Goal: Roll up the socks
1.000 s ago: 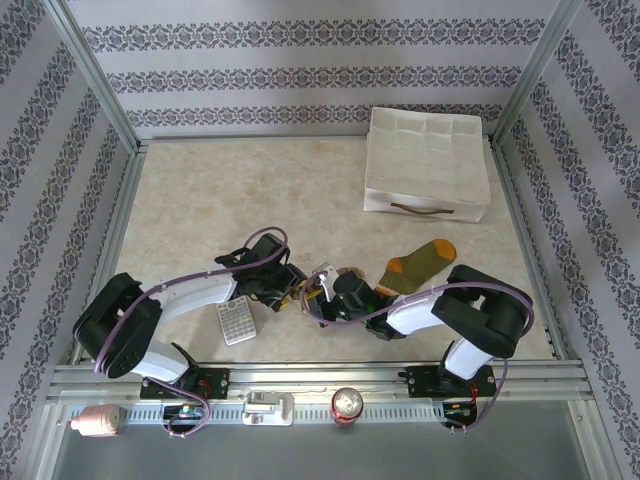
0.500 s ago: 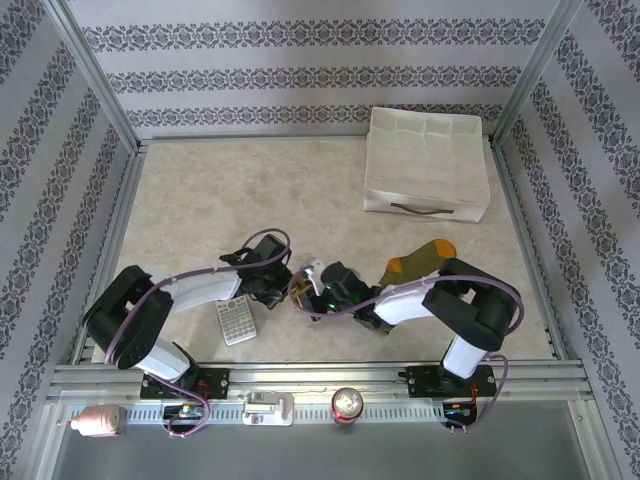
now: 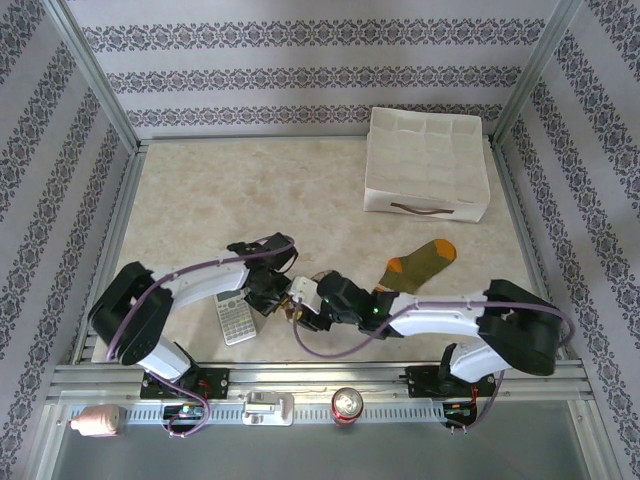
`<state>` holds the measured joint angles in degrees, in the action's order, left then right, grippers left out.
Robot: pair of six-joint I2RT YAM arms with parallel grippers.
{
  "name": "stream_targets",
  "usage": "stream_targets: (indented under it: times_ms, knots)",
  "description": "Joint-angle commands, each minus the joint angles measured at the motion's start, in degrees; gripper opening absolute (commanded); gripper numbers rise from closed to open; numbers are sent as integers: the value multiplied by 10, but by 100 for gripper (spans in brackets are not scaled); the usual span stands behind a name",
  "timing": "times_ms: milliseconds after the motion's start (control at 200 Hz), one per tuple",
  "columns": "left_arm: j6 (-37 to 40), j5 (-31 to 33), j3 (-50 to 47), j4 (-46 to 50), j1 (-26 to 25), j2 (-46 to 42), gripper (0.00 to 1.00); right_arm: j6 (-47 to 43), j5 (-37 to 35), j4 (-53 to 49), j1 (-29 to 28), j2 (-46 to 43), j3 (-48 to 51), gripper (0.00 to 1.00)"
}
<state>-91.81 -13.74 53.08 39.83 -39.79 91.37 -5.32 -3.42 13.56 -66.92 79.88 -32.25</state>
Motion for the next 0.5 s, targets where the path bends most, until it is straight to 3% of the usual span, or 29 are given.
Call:
stream_targets:
  times_ms: [0, 230, 495]
  knots:
    - [-10, -12, 27, 137, -10, 34, 0, 48, -112, 6, -51, 7, 23, 57]
    - [3, -30, 59, 168, -10, 78, 0, 49, -190, 27, -94, 81, -36, 60]
    - [14, -33, 74, 160, -6, 100, 0, 49, -214, 8, -100, 165, -87, 58]
